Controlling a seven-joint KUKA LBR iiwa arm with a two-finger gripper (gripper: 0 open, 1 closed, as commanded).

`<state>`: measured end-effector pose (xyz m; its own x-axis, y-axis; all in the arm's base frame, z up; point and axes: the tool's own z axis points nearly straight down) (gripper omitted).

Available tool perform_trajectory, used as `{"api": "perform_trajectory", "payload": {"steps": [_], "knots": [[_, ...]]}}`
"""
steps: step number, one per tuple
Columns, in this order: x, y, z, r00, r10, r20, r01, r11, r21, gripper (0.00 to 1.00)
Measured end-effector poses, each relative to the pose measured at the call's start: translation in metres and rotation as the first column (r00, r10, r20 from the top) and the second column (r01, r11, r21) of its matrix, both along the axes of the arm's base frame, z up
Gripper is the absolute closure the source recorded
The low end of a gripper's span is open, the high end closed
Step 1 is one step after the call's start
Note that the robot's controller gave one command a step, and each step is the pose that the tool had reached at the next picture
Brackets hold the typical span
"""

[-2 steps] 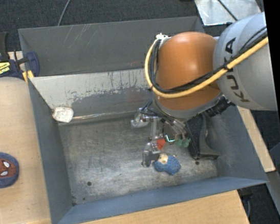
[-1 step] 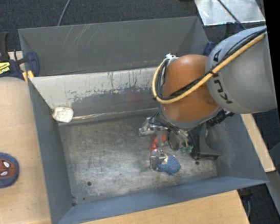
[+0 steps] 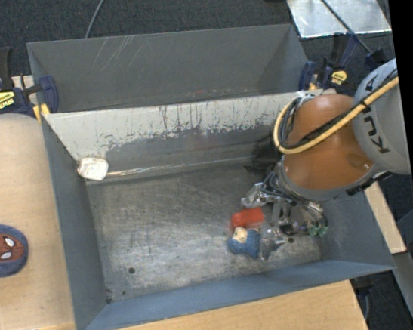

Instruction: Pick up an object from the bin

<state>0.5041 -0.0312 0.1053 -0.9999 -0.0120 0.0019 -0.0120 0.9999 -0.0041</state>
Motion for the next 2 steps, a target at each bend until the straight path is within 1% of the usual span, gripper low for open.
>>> {"api": "perform_trajectory", "payload": {"steps": [1,2], "knots": [[0.002,0.005,0.002,1.000,0.005,0.005,-0.005,1.000,0.004,1.00],[0.016,-0.027,0.204,0.965,0.260,0.014,-0.260,0.965,-0.001,1.00]]}}
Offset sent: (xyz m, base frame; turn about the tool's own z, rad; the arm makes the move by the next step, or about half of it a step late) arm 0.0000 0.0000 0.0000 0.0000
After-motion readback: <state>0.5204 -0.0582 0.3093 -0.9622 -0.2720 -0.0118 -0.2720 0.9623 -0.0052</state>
